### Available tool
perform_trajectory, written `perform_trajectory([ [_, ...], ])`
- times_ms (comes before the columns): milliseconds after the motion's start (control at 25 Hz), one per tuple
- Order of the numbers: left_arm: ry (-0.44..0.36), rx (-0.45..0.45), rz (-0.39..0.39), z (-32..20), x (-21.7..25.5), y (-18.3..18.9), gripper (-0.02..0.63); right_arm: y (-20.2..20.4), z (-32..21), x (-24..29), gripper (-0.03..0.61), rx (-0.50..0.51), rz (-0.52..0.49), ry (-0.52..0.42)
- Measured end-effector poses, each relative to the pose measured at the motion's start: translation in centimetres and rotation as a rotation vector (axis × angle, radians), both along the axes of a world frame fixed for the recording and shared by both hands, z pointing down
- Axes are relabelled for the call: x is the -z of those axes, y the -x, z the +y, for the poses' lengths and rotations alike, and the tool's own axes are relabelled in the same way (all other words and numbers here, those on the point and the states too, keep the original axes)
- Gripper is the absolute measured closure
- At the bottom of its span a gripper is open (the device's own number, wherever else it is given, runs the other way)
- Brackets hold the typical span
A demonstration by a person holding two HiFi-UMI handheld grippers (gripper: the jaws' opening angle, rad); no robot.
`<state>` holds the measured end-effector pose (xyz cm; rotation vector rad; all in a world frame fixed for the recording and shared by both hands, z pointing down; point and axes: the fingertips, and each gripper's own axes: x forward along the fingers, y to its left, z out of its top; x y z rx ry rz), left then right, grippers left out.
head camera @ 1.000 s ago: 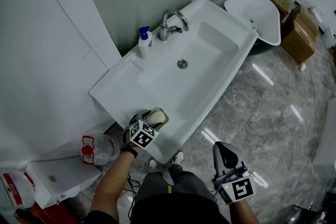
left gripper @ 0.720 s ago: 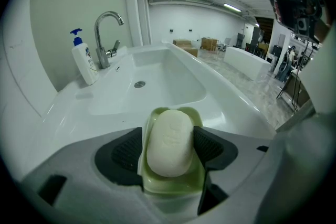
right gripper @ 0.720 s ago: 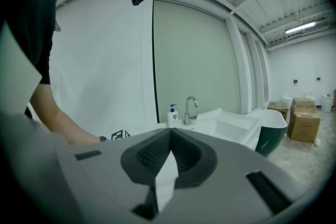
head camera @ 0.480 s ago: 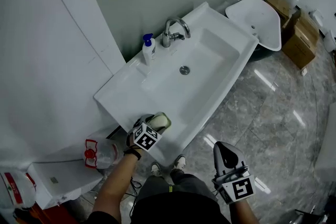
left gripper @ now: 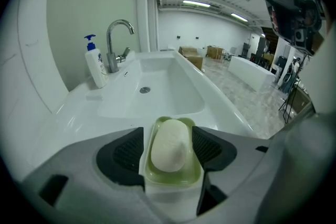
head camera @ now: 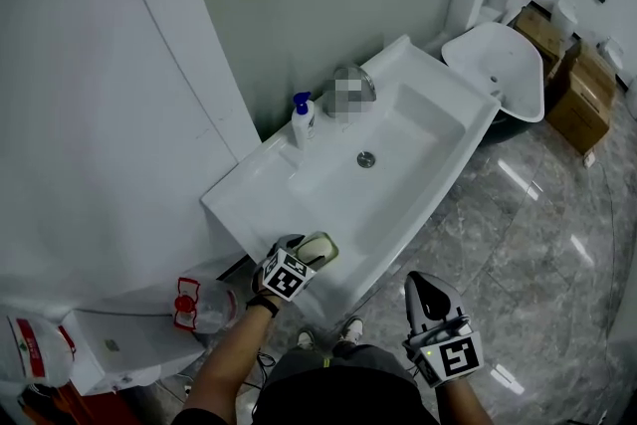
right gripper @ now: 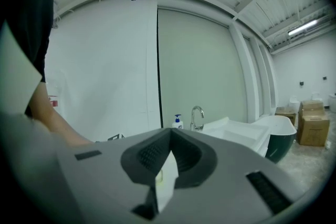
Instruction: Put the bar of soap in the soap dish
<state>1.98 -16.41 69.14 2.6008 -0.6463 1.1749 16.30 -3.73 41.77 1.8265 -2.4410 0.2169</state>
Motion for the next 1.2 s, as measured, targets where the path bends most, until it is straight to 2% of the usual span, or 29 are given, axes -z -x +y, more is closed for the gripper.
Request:
perform_trajectory([
  [120, -0.009, 0.023, 0.000, -0.3, 0.4, 0.7, 0.353, 0.3, -0.5, 0.4, 0.568, 0.010, -0.005, -0.018],
  [200, 0.006, 0.065, 0.014, -0.6, 0.3, 1.3, 0.382, 0.5, -0.7, 0.6, 0.568, 0.018, -0.005, -0.026],
  [240, 0.010, 0.095, 0.026, -0.8, 0.1, 1.8, 0.418, 0.7, -0.7, 0.7, 0.568, 0.021, -0.006, -0.027],
  [360, 0.000, 0.184, 0.071, -1.5, 0.9, 2.7, 0.520, 1.0, -0.7, 0.9, 0.568, 0.031, -0.006, -0.030],
  [480, 0.007, 0.271, 0.150, -1.7, 2.0, 2.8, 0.574, 1.2, -0.8, 0.9, 0.568, 0.037, -0.003, -0.029],
  [680, -0.003, 0.317, 0.261, -2.0, 3.3, 2.5, 0.592, 1.8, -1.0, 1.1, 0.568, 0.048, 0.005, -0.033],
  [840, -0.021, 0.326, 0.259, -2.7, 4.0, 2.5, 0.594, 1.9, -1.0, 1.3, 0.568, 0.049, 0.011, -0.034],
  [1000, -0.047, 0.392, 0.244, -3.9, 5.1, 3.4, 0.594, 2.0, -1.1, 1.4, 0.568, 0.052, 0.014, -0.035],
  [1200, -0.024, 0.474, 0.364, -4.8, 7.4, 4.2, 0.594, 3.2, -1.7, 1.5, 0.568, 0.083, 0.017, -0.037],
])
